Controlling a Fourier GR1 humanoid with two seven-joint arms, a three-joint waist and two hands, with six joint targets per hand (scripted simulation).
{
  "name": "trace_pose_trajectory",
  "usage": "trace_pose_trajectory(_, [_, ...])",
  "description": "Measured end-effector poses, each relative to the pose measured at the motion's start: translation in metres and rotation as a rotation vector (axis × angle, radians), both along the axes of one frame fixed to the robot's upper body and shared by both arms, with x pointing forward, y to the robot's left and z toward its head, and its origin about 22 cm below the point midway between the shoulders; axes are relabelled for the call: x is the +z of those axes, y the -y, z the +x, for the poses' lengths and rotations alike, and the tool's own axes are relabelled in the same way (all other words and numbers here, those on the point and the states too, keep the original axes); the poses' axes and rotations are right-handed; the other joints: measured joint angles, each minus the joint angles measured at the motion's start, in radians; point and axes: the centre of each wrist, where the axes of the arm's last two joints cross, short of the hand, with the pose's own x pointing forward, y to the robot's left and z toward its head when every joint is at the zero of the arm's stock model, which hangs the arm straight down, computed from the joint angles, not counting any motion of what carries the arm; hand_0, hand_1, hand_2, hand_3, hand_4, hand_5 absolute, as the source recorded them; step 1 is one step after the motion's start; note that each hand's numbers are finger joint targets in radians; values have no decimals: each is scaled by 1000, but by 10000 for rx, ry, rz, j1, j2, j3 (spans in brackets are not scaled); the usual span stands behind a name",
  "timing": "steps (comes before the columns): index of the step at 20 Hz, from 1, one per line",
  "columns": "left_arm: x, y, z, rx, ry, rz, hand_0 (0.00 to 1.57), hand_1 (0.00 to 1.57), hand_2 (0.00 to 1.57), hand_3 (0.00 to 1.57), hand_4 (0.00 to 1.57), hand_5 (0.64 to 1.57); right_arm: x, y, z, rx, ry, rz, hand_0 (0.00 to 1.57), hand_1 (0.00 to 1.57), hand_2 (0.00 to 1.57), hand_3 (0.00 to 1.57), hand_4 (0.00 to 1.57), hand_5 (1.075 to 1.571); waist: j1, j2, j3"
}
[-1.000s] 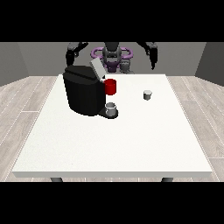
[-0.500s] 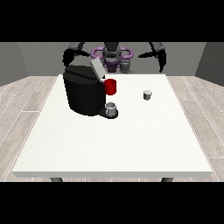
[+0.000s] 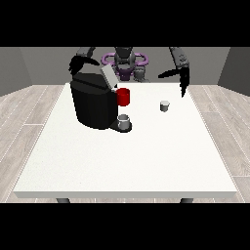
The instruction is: Insert the coffee pod into the coffee machine and close the lid
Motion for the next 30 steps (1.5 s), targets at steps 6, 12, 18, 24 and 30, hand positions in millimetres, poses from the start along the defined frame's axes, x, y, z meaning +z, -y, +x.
trace_pose_trajectory(6, [-7,-9,16,258,-496,422,0,0,0,0,0,1571,7,-9,6,123,122,22,0,0,0,0,340,1571,-102,431,-2])
trace_pose_trajectory(12, [-12,-4,27,51,-989,1316,0,0,198,0,0,1571,7,-3,16,10,-58,-21,0,0,0,0,393,1571,-60,628,-1])
trace_pose_trajectory(18, [-25,15,35,-236,-1265,2131,647,647,718,349,0,1571,0,-5,24,-281,-681,-120,0,0,0,0,428,1571,138,558,-1])
trace_pose_trajectory(24, [-28,8,39,-79,-1609,2994,634,634,756,487,0,1571,1,-2,32,-270,-852,-423,0,0,0,0,412,1571,130,657,0])
trace_pose_trajectory(30, [-33,-5,38,-57,-1644,4189,608,608,745,483,0,1571,1,-11,29,-183,-764,-518,0,0,0,0,432,1571,-148,879,-2])
